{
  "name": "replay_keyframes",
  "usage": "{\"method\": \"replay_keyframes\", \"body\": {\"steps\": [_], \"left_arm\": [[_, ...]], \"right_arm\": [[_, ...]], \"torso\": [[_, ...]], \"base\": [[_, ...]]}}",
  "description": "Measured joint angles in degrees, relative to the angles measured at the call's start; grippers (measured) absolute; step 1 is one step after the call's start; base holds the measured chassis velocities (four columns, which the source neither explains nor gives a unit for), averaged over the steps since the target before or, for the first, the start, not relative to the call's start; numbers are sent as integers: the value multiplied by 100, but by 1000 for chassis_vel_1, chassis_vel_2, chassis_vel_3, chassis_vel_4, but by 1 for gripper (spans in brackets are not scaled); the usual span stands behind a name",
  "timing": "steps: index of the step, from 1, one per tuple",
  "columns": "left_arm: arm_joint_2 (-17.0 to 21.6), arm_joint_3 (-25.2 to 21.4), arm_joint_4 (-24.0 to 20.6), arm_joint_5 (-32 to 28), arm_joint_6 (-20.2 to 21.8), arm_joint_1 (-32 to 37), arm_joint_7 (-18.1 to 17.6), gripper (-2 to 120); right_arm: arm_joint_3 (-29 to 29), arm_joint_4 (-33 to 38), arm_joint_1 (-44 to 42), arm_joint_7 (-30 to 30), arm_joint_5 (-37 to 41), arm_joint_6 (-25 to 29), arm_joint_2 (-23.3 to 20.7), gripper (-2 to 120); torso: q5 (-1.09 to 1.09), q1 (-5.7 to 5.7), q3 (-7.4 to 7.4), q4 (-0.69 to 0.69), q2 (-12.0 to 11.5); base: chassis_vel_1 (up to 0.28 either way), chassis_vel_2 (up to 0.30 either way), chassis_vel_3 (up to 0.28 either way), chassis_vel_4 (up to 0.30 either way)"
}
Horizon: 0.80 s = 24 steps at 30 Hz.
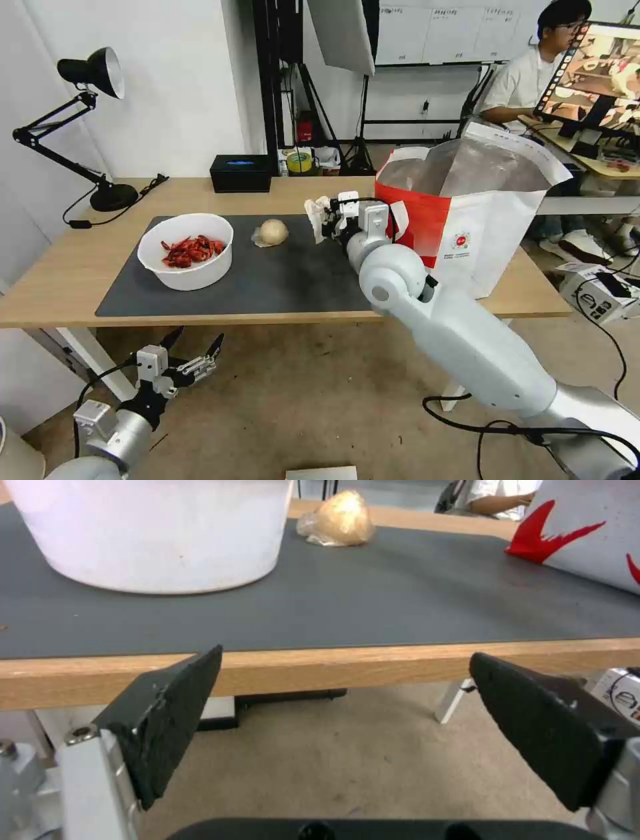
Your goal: Pick up the trash from the table and place it into the takeout bag.
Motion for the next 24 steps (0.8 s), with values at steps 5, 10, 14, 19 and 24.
{"method": "replay_keyframes", "body": {"steps": [5, 10, 14, 19, 24], "left_arm": [[-6, 2, 26, 1, -7, -27, 2, 100], [-12, 7, 56, 1, -11, -52, 5, 100], [-20, 15, 71, 4, -14, -68, 7, 100], [-22, 25, 78, 9, -16, -82, 7, 100], [-3, 16, 78, 9, -16, -90, 8, 100]], "right_arm": [[-94, 117, -166, -22, -58, -28, -2, 0], [-113, 246, -359, -38, -293, -24, 8, 0], [-45, 401, -482, -57, -471, -8, -16, 0], [49, 545, -591, -161, -750, 81, -89, 0], [298, 807, -712, -366, -1152, 273, -246, 0]], "torso": [[0, 0, 0, 0, 0], [0, 0, 0, 0, 0], [0, 0, 0, 0, -1], [0, 0, 0, 0, -1], [0, 0, 0, 0, -1]], "base": [[0, 0, 0, 0], [0, 0, 0, 0], [0, 0, 0, 0], [0, 0, 0, 0], [0, 0, 0, 0]]}}
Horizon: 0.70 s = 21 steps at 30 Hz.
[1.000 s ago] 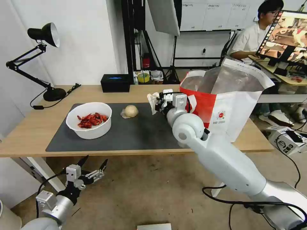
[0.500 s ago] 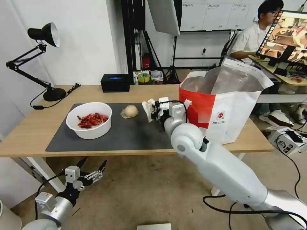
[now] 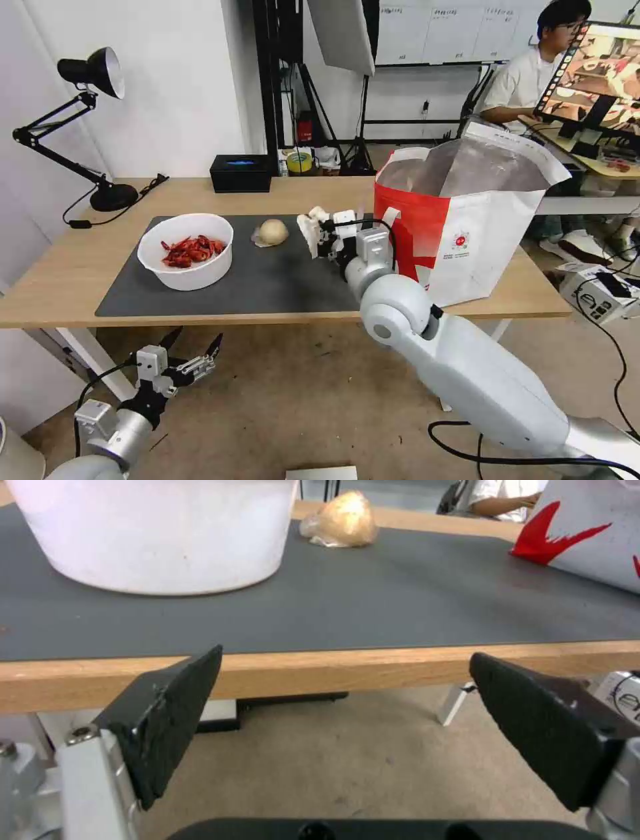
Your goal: Pick up the trash from the table and place it into the takeout bag.
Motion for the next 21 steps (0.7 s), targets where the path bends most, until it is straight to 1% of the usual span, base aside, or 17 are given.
{"method": "replay_keyframes", "body": {"steps": [6, 13, 16, 18, 21], "left_arm": [[10, 12, 1, 0, 0, -19, 0, 100], [18, 35, 2, -2, 15, -47, -5, 100], [9, 47, 6, 14, 15, -45, -5, 100], [0, 77, 6, 30, 15, -46, -5, 100], [-10, 107, 6, 47, 15, -61, -5, 100]], "right_arm": [[425, 285, -104, -261, -389, 325, -275, 0], [812, 630, -60, -346, -404, 372, -615, 0], [979, 780, -22, -305, -198, 340, -742, 0], [1161, 910, 63, -163, 105, 248, -896, 0], [1312, 963, 136, -120, 236, 215, -1071, 0]], "torso": [[0, 0, 0, 0, 0], [0, 0, 0, 0, 0], [0, 0, 0, 0, 0], [1, 0, 0, 0, 0], [0, 1, 0, 0, 0]], "base": [[0, 0, 0, 0], [0, 0, 0, 0], [0, 0, 0, 0], [0, 0, 0, 0], [0, 0, 0, 0]]}}
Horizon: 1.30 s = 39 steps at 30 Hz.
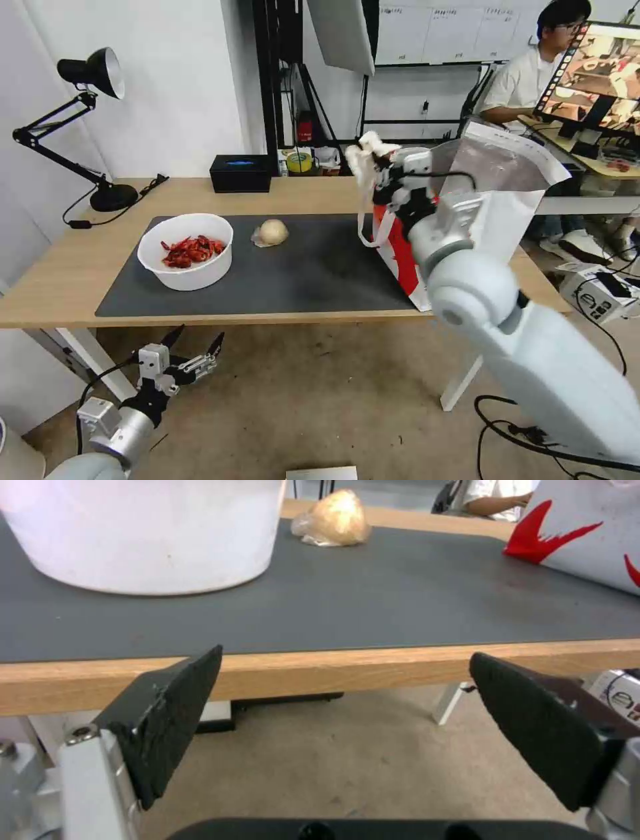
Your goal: Pick up the trash from the table and place it into the takeout bag.
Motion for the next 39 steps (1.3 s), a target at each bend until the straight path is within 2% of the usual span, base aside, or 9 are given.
{"method": "replay_keyframes", "body": {"steps": [9, 16, 21, 26, 28, 31, 34, 35, 39], "left_arm": [[-16, 95, 39, 33, 0, -41, -3, 100], [-19, 103, 34, 33, -5, -34, -4, 100], [-25, 108, 23, 33, -15, -32, -4, 100], [-41, 147, 19, 33, -15, -49, -5, 100], [-42, 162, 18, 33, -15, -65, -6, 100], [-42, 170, 17, 33, -12, -80, -6, 100], [-39, 177, 13, 31, -2, -99, -9, 100], [-39, 177, 13, 31, -2, -99, -9, 100], [-37, 178, 13, 29, 0, -100, -11, 100]], "right_arm": [[384, -185, 72, 49, 314, -10, -398, 0], [541, -472, 72, 171, 476, -5, -480, 0], [561, -545, 70, 502, 504, -115, -507, 0], [620, -572, 60, 696, 629, -186, -565, 15], [674, -571, 53, 747, 726, -266, -611, 25], [698, -570, 46, 762, 754, -291, -635, 33], [701, -548, 22, 758, 806, -314, -650, 48], [701, -548, 22, 758, 806, -314, -650, 48], [692, -545, 14, 749, 824, -334, -643, 63]], "torso": [[1, 0, 0, -1, 0], [0, 0, 0, 0, 0], [0, 0, 0, 0, 0], [0, 0, 0, 0, 0], [0, 0, 0, 0, 0], [0, 0, 0, 0, 0], [0, 0, 0, 0, 0], [0, 0, 0, 0, 0], [0, 0, 0, 0, 0]], "base": [[0, 0, 0, 0], [0, 0, 0, 0], [0, 0, 0, 0], [0, 0, 0, 0], [0, 0, 0, 0], [0, 0, 0, 0], [0, 0, 0, 0], [0, 0, 0, 0], [0, 0, 0, 0]]}}
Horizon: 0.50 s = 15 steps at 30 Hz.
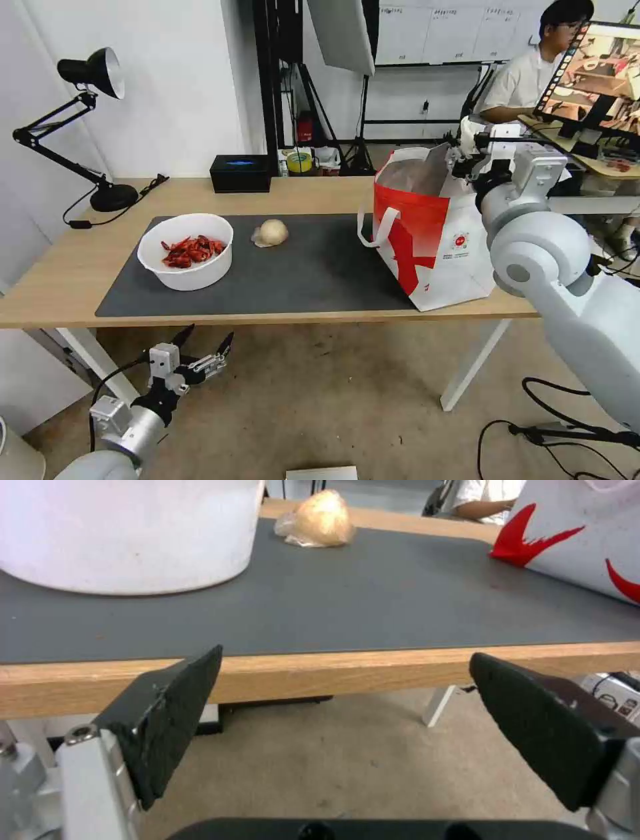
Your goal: Pick up the trash from the table and place it into the takeout bag.
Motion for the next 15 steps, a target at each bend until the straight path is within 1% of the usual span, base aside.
{"method": "replay_keyframes", "body": {"steps": [2, 3, 4, 6, 7, 9, 10, 15], "left_arm": [[6, -2, -2, -6, 1, 2, -1, 100], [6, -2, -2, -6, 1, 2, -1, 100], [11, -5, -3, -8, 1, 3, -2, 100], [26, -9, -3, -14, 2, -2, -5, 100], [26, -9, -3, -14, 2, -2, -5, 100], [35, -9, -3, -19, 4, -14, -9, 100], [36, -6, -3, -20, 5, -21, -10, 100], [32, 12, 6, -21, 7, -29, -12, 100]], "right_arm": [[-4, -21, 1, 8, 102, -39, 2, 75], [-4, -21, 1, 8, 102, -39, 2, 75], [-5, -28, 3, 22, 156, -67, 3, 78], [-11, -80, 6, 35, 187, -101, -1, 89], [-11, -80, 6, 35, 187, -101, -1, 89], [-26, -158, 29, 39, 214, -132, -2, 97], [-41, -207, 53, 39, 222, -143, -1, 99], [-112, -293, 144, 30, 227, -147, 9, 100]], "torso": [[0, 0, 0, 0, 0], [0, 0, 0, 0, 0], [0, 0, 0, 0, 0], [0, 0, 0, 0, 0], [0, 0, 0, 0, 0], [0, 0, 0, 0, 0], [0, 1, 0, 0, 0], [0, 0, 0, 0, 0]], "base": [[0, 0, 0, 0], [0, 0, 0, 0], [0, 0, 0, 0], [0, 0, 0, 0], [0, 0, 0, 0], [0, 0, 0, 0], [0, 0, 0, 0], [0, 0, 0, 0]]}}
